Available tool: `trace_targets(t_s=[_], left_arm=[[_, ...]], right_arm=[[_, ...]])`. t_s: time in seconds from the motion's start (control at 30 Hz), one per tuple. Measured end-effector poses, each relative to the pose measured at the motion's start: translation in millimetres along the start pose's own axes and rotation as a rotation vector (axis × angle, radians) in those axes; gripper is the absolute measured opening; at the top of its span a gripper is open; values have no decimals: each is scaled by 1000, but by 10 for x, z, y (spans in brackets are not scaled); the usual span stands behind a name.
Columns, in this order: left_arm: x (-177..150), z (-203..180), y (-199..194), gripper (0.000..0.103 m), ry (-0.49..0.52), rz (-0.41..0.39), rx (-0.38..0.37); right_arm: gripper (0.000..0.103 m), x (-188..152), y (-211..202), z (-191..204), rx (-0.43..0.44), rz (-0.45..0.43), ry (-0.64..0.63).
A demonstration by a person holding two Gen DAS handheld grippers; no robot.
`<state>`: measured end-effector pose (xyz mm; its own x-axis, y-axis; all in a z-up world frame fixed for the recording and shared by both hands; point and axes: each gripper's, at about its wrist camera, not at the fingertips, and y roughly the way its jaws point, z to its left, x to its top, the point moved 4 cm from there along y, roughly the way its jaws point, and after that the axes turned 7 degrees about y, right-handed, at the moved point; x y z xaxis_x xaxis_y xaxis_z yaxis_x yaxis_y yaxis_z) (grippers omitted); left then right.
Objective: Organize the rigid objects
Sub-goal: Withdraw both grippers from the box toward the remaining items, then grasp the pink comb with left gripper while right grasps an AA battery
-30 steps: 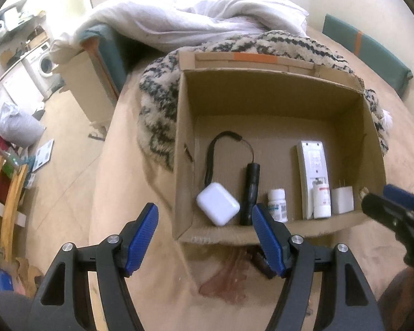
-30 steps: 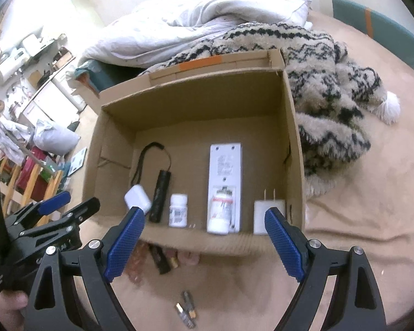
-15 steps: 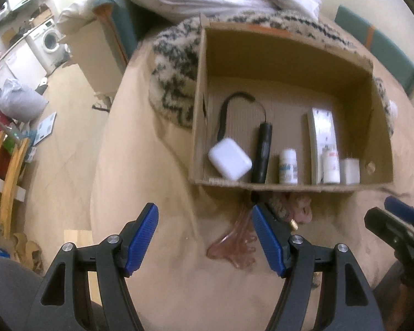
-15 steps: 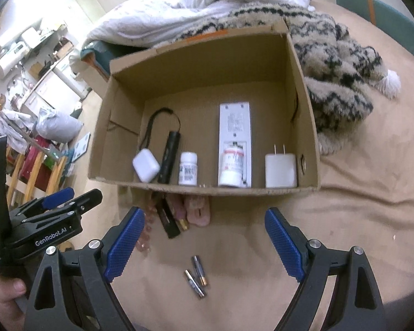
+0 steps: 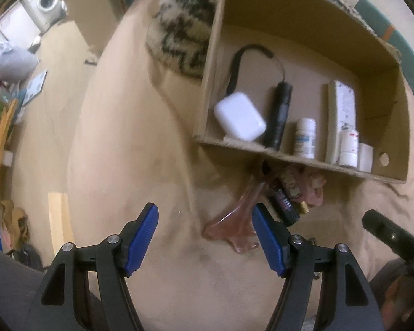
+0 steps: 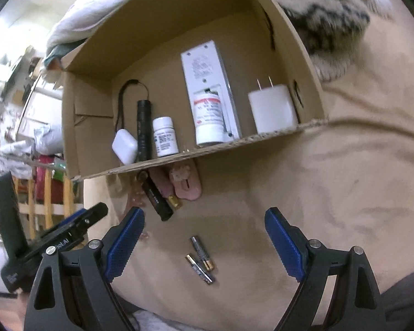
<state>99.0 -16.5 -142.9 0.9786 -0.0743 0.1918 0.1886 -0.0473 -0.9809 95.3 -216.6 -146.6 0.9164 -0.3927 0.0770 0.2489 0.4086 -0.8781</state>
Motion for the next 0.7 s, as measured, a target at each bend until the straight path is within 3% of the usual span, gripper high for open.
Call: trace_targets(t_s=[0.17, 0.3, 0.43, 0.53, 0.57, 0.6, 0.7], left_arm=[[-6, -113, 283, 68, 20, 86, -20], [35, -334, 455, 68, 138, 114, 8], [-27, -397, 603, 65, 188, 161, 16], [-28, -386, 588, 53, 200, 156, 26], [-25, -368, 586, 51, 197, 159, 18], [-35, -398, 572, 44, 200, 158, 19], [-39, -389, 520, 41, 197, 148, 22]], right_arm=[[94, 0, 62, 22, -4, 17, 3], [94, -58, 123, 37, -33, 57, -36], [90, -184, 222, 64, -63, 119, -97], [60, -289, 310, 126, -103, 157, -166], [37, -326, 356, 155, -111, 177, -188], [33, -360, 396, 178, -115, 191, -205], [32, -414, 484, 232, -147, 202, -252]])
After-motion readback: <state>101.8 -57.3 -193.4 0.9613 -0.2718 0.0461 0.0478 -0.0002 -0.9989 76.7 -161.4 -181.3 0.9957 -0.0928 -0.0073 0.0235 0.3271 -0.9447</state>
